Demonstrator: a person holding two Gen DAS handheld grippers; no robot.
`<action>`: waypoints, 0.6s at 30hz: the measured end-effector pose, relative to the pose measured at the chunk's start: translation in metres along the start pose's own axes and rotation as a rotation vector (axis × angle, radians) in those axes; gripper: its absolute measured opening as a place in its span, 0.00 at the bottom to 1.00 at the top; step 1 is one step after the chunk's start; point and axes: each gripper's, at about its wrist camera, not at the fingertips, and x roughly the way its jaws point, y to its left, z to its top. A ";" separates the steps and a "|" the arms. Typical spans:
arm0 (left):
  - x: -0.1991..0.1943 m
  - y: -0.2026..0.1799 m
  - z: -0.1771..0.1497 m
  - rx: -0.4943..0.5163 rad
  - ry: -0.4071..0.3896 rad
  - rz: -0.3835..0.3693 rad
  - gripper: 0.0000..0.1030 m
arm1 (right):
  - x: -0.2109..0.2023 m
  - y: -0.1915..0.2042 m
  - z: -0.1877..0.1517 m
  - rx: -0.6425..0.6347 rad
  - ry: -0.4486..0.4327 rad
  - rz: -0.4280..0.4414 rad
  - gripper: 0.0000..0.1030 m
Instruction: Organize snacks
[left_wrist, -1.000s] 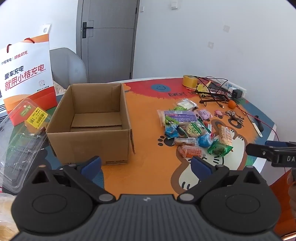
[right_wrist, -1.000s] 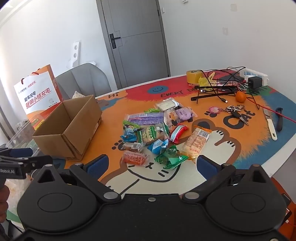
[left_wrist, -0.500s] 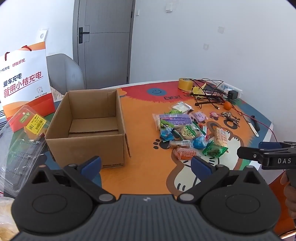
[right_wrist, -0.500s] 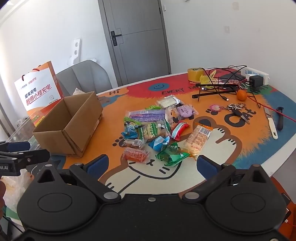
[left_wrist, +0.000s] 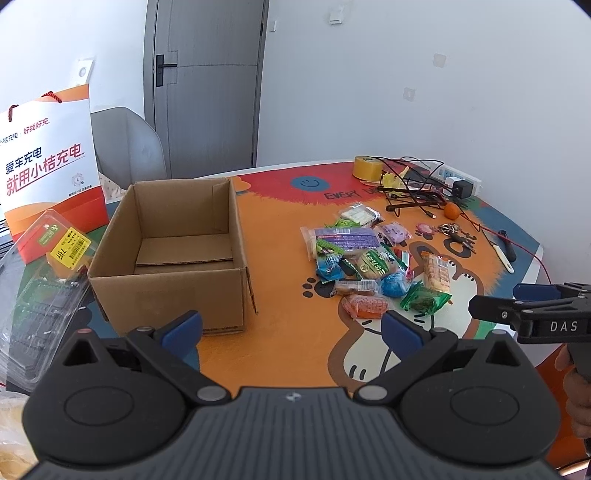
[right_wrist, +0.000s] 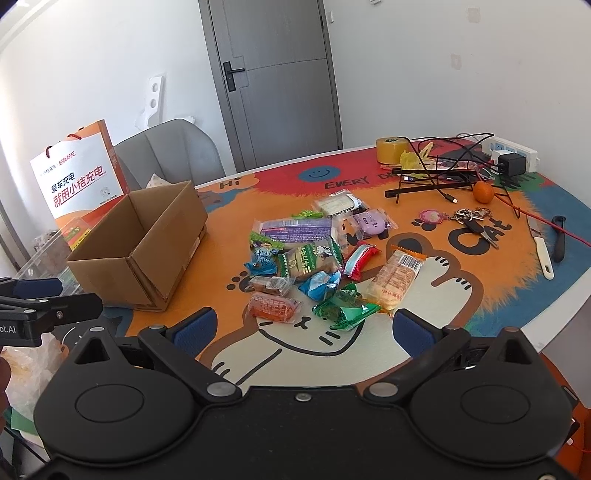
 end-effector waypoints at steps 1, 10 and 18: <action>0.000 0.000 0.000 -0.002 -0.001 0.000 0.99 | 0.000 0.000 0.000 0.000 0.001 -0.001 1.00; 0.001 -0.002 0.000 0.004 0.005 -0.004 0.99 | 0.000 -0.001 0.000 -0.003 0.003 0.002 1.00; 0.001 -0.001 0.000 0.000 0.004 -0.005 0.99 | -0.002 -0.003 -0.001 0.006 0.006 0.008 1.00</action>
